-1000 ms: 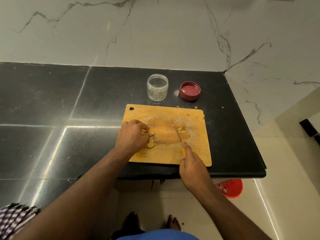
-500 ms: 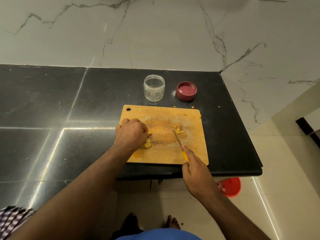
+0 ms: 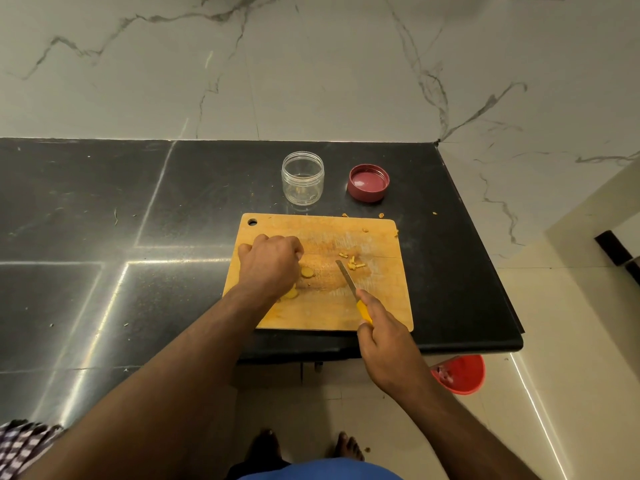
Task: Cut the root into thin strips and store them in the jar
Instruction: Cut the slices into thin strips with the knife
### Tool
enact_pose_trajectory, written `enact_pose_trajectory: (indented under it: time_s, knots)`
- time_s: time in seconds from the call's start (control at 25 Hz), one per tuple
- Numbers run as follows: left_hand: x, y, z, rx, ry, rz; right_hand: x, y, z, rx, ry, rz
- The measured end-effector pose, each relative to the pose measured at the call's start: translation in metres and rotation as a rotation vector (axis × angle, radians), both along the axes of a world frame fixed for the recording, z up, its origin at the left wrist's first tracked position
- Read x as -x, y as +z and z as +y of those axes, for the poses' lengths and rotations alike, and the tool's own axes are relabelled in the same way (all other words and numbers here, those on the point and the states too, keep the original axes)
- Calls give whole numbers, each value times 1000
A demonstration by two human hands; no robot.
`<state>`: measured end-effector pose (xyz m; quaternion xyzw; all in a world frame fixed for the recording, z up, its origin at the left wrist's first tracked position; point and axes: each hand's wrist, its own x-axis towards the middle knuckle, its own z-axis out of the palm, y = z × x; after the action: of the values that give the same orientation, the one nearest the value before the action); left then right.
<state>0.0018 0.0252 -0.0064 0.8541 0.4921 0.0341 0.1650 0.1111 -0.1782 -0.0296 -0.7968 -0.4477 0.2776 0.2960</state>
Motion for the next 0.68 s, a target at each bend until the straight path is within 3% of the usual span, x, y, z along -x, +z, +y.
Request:
enact_pose_trajectory:
  time_s: [0.28,0.44,0.68]
  knots:
    - [3,-3,-3,63,-95,147,1,0,3,2,19,18]
    - [3,-4,-6,54,-80,74,1,0,3,5,18,22]
    - [-20,0,-7,199,-10,-57,-2,2,3,0,10,17]
